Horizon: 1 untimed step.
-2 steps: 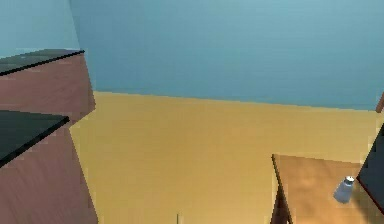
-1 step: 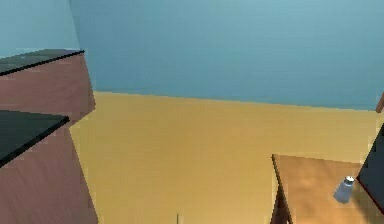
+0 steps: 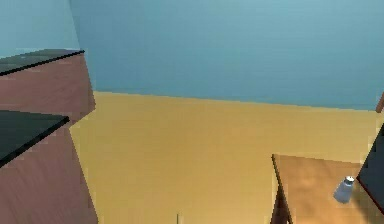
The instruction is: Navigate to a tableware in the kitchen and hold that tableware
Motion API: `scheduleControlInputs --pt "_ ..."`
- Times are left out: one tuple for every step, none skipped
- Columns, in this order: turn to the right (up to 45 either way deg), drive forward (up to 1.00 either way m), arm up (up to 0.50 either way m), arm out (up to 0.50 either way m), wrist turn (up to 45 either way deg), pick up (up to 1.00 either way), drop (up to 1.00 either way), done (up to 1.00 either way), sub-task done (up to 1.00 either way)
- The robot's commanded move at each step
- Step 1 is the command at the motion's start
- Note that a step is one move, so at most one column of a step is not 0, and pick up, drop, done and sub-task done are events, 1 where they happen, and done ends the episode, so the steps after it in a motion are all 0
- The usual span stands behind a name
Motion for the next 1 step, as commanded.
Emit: scheduleControlInputs --pt "0.0 0.0 0.0 0.0 0.0 0.0 0.0 1.0 0.0"
